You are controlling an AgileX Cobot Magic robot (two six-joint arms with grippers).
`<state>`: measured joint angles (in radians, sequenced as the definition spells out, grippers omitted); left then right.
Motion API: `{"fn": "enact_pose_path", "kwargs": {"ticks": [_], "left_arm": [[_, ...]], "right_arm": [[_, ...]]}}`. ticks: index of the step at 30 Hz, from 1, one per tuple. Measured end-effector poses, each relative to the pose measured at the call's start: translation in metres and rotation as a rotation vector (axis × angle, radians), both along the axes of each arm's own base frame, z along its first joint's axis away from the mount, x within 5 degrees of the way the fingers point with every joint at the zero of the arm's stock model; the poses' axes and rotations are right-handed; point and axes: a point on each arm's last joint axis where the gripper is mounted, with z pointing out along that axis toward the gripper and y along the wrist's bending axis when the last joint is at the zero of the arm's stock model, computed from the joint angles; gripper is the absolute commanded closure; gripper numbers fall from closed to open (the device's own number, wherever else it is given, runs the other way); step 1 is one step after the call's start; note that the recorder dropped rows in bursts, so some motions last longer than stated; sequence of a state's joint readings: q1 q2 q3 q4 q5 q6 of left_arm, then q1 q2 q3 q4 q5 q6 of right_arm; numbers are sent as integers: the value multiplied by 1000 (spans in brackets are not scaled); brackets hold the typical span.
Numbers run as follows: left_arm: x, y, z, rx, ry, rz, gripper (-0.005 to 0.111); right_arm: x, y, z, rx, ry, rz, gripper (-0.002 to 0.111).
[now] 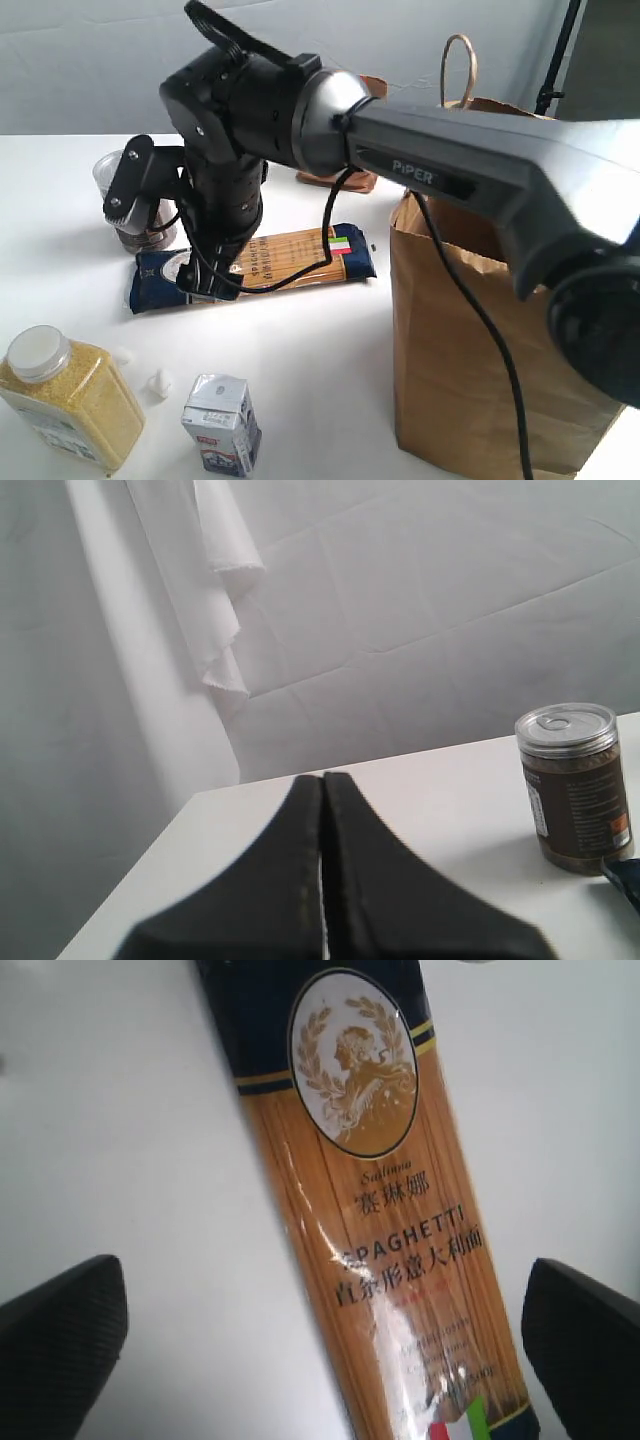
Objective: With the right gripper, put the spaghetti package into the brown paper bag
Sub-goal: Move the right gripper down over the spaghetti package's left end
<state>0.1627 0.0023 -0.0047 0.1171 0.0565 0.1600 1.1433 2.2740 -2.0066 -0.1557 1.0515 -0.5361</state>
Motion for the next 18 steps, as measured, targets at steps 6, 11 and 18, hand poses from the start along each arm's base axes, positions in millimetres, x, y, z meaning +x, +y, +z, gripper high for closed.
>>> {"fn": "enact_pose_path", "kwargs": {"ticks": [6,11,18], "left_arm": [[0,0,0,0,0,0,107],[0,0,0,0,0,0,107],[0,0,0,0,0,0,107]], "right_arm": [[19,13,-44,50,-41,55,9],[28,19,-70,73,-64,83,9],[34,20,-82,76,-84,105,9]]}}
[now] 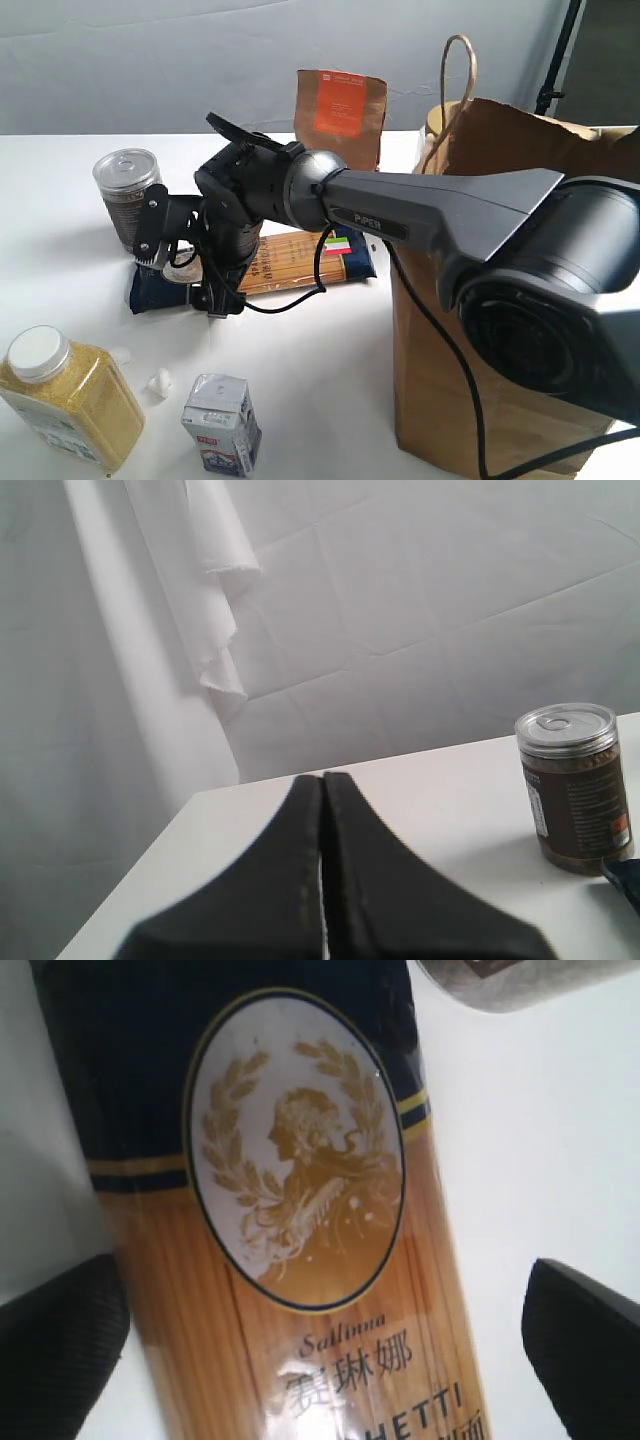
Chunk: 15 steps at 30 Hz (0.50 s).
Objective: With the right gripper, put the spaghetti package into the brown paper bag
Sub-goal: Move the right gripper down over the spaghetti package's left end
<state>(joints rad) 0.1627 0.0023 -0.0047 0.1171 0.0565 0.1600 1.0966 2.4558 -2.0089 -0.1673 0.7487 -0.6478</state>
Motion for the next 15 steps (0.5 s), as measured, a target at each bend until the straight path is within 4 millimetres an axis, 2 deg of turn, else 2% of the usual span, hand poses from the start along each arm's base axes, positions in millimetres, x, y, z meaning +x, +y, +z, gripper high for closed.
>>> {"fn": "enact_pose_path", "kwargs": {"ticks": [6,11,13,15], "left_arm": [[0,0,0,0,0,0,107],[0,0,0,0,0,0,107],[0,0,0,0,0,0,107],[0,0,0,0,0,0,107]], "right_arm": [[4,-1,-4,7,30,-18,13],[3,-4,-11,5,137,-50,38],[1,-6,-14,-12,194,-35,45],[1,-7,-15,-25,222,-8,46]]}}
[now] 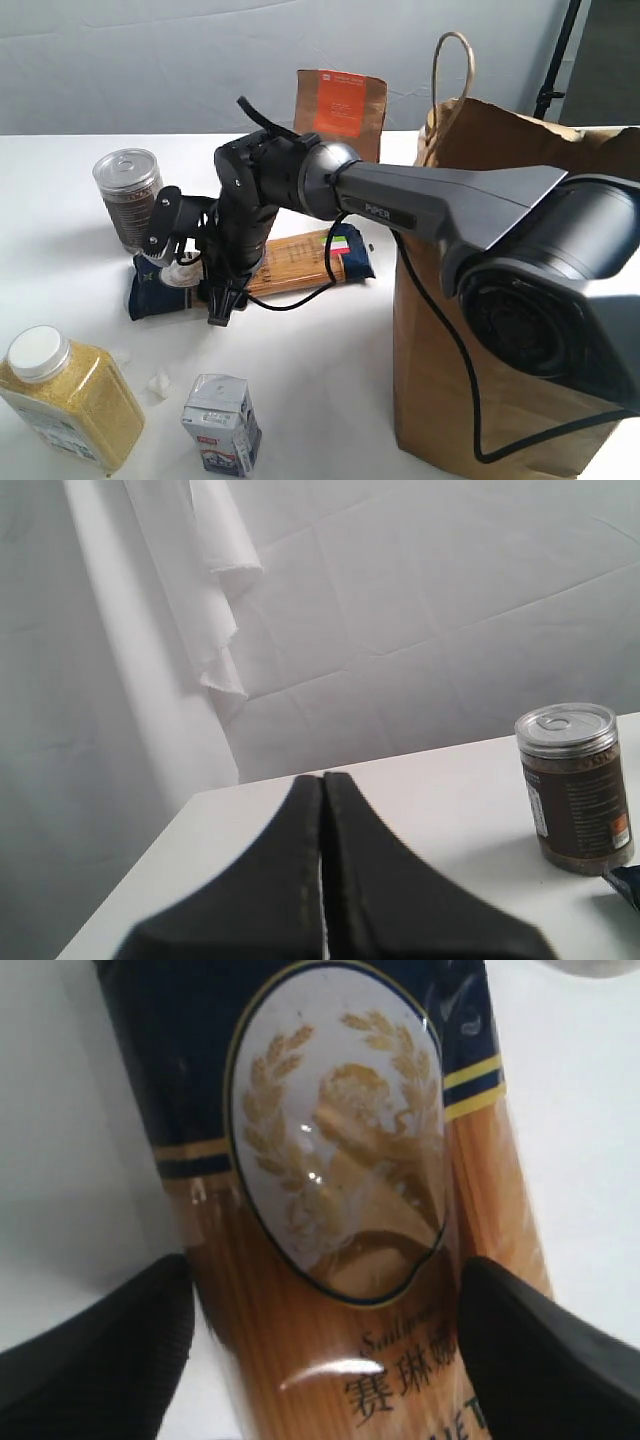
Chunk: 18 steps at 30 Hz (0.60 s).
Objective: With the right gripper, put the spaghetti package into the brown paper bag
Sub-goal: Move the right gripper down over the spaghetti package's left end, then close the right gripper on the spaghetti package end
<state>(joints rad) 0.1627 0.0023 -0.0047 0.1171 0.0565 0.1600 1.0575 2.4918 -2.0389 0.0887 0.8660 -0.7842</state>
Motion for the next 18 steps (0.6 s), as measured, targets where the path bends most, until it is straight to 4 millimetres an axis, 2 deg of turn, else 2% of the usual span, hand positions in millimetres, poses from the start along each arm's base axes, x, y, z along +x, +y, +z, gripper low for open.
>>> {"fn": "enact_pose_path", "kwargs": {"ticks": [4,6,8,12,18], "left_arm": [[0,0,0,0,0,0,107],[0,0,0,0,0,0,107],[0,0,0,0,0,0,107],[0,0,0,0,0,0,107],[0,0,0,0,0,0,107]], "right_arm": [[1,-1,0,-1,18,17,47],[1,-2,0,0,37,10,52],[0,-3,0,-11,48,9,65],[1,-4,-1,-20,57,-29,107],[3,-8,4,-43,55,-136,108]]}}
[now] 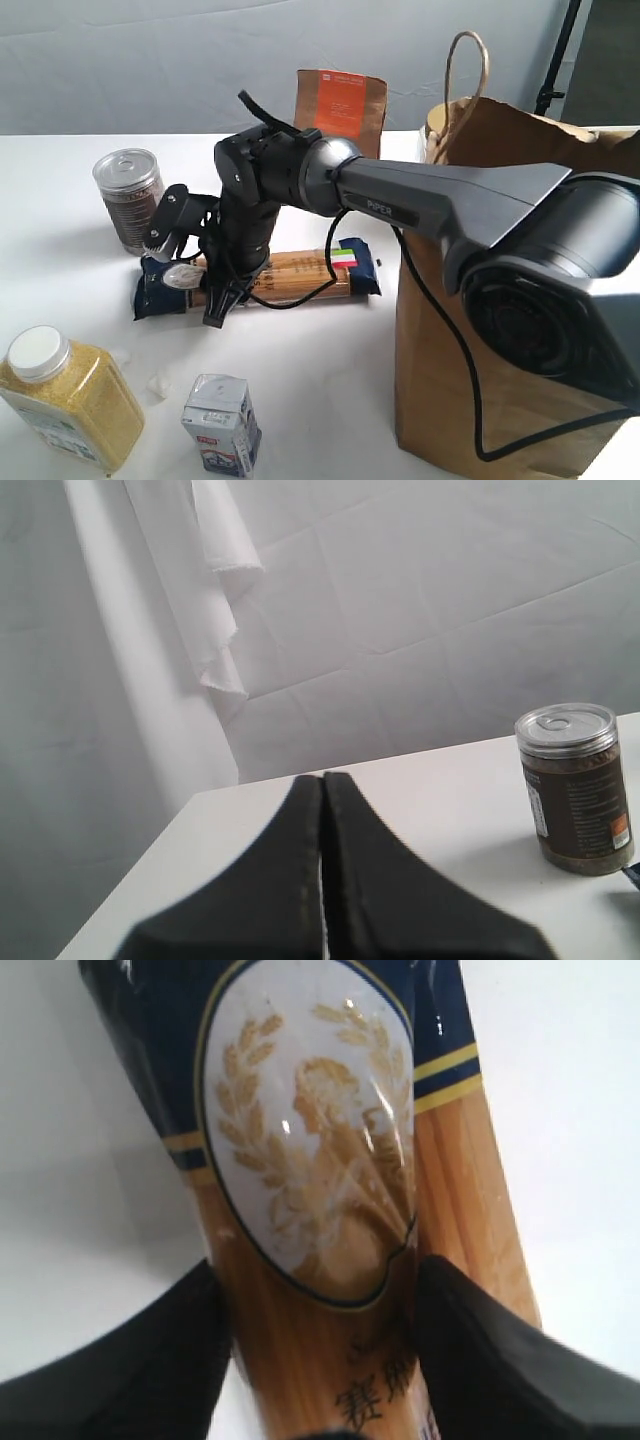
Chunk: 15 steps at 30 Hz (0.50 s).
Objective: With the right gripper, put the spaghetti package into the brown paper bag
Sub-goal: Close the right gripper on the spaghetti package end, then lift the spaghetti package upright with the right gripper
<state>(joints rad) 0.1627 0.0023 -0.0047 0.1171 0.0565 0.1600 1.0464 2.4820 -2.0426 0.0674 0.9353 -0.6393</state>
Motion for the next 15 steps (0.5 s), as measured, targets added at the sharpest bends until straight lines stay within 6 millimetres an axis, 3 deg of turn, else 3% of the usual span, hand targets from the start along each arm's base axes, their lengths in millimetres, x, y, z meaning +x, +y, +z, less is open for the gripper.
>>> {"fn": "enact_pose_path", "kwargs": {"ticks": [5,9,15], "left_arm": [[0,0,0,0,0,0,107],[0,0,0,0,0,0,107],[0,0,0,0,0,0,107]], "right_arm": [[2,-5,12,-14,-16,-98,108],[2,-11,39,-3,-72,-140,108],[-27,-6,122,165,-151,-140,108]]}}
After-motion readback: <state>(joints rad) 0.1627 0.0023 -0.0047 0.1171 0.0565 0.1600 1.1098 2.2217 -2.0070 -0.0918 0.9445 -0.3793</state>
